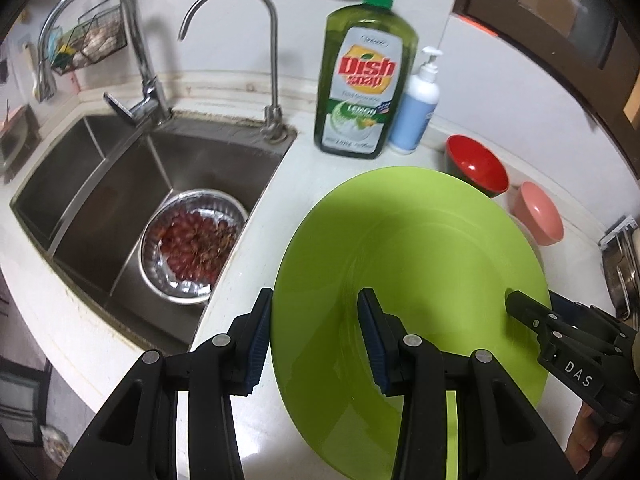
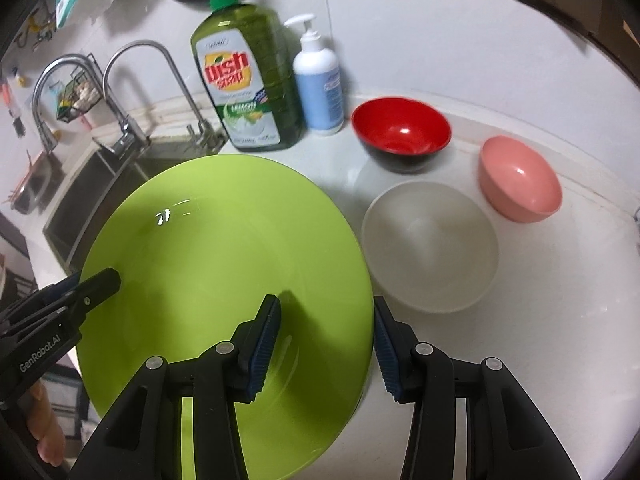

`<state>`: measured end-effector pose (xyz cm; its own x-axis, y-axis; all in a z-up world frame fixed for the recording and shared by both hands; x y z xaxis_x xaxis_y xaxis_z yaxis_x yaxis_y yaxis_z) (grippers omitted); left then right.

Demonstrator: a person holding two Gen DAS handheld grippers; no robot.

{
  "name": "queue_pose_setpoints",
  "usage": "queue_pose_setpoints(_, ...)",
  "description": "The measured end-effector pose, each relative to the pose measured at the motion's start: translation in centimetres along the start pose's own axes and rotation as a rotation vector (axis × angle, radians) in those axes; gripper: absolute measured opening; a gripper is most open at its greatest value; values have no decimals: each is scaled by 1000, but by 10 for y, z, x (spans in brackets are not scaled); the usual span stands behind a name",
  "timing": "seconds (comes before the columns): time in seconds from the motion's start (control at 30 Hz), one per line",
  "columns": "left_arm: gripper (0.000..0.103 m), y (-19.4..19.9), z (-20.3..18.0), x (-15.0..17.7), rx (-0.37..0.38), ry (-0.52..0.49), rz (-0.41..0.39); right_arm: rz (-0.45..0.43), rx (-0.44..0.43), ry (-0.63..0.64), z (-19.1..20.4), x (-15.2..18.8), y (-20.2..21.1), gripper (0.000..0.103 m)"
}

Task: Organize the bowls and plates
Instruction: 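Lift the lime-green plate with both grippers and carry it to the stacked plates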

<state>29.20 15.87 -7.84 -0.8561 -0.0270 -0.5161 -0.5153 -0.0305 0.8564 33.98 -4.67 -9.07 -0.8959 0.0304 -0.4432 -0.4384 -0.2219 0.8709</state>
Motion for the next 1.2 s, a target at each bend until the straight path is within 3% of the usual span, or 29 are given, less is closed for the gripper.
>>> queue_pose_setpoints(0.53, 41, -42, -7, 37, 21, 24, 130, 121, 44, 10, -10, 29, -41, 46)
queue_pose_setpoints(1.2, 41, -75, -9, 49, 13, 19, 186, 175, 71, 19, -16, 35, -71, 47)
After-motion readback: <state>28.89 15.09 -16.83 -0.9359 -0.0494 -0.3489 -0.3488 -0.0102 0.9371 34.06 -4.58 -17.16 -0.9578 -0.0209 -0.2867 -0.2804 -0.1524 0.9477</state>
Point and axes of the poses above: each gripper's, at about its wrist camera, not at the fingertips, and y roughly against the way its jaws point, z to its left, x to its underside, the point moved 4 cm from there along -y, roughly the way its jaws point, and after that the axes turned 14 degrees about -y, right-handed, at the moved point
